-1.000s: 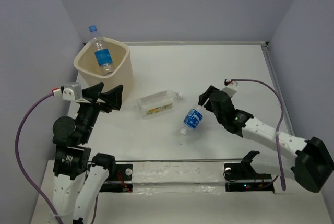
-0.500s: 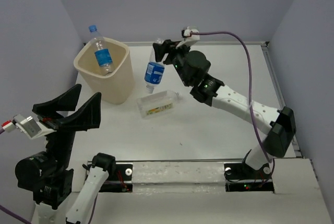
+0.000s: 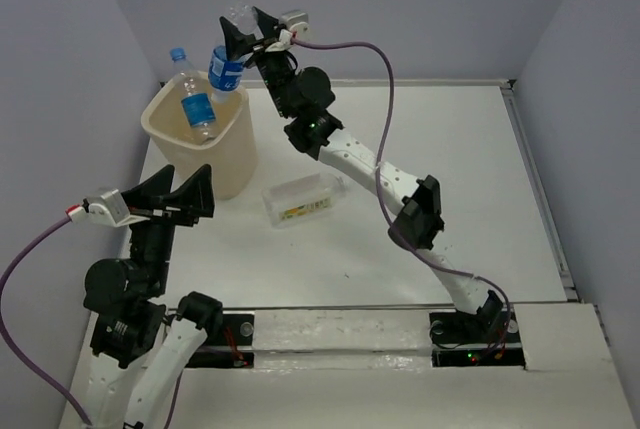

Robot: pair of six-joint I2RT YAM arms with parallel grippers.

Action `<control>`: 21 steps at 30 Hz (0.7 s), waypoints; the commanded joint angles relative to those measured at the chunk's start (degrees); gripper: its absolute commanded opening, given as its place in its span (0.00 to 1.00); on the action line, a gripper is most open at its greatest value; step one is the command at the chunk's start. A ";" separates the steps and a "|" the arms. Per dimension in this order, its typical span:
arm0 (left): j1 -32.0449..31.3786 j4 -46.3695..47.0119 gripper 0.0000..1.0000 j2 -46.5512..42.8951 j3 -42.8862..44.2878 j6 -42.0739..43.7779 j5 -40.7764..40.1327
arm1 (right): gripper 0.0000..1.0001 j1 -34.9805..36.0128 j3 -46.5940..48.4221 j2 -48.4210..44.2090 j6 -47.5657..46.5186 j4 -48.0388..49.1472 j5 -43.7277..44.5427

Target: Put the plastic bottles in the bin

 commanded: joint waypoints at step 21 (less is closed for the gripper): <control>-1.58 5.03 0.99 -4.13 -3.18 2.35 -8.99 | 0.95 1.43 -3.40 8.95 -0.99 -1.37 -14.84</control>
